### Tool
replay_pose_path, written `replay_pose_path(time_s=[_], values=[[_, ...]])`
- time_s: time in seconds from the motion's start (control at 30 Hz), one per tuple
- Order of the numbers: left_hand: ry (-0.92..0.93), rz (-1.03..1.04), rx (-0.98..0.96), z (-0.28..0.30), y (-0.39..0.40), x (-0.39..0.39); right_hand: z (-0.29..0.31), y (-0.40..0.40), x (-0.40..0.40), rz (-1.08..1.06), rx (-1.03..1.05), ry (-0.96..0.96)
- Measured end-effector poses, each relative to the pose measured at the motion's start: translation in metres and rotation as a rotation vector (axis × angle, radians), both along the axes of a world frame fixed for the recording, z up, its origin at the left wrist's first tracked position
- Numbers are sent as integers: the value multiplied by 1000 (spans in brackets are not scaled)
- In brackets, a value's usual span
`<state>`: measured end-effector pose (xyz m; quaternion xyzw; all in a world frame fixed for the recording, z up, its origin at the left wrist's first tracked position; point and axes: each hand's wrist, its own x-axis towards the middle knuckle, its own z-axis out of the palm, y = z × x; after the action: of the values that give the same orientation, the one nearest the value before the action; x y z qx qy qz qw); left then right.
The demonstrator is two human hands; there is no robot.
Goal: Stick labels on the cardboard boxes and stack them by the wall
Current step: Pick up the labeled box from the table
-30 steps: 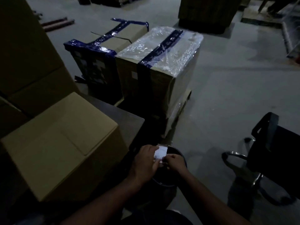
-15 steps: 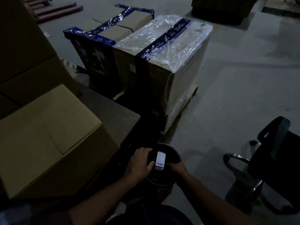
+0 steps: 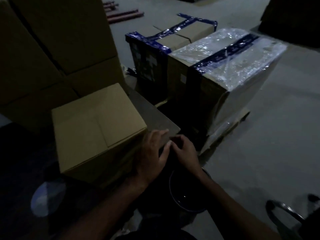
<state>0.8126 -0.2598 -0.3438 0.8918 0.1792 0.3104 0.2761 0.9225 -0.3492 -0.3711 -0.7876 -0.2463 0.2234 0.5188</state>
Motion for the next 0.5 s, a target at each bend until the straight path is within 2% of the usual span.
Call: replay_pose_path(time_s=[0.13,0.27,0.33,0.5], values=[[-133,248,94,43,29,-28,42,47,-8,102,115,-117],[-123,497,65,60,74,-71,63,86,-20,217,53,-260],[-70,582,20,57,97,-96,65,100,-25,254,11,-287],[205,734,-210,28,135,-156,62,114,-43,284,-138,-398]])
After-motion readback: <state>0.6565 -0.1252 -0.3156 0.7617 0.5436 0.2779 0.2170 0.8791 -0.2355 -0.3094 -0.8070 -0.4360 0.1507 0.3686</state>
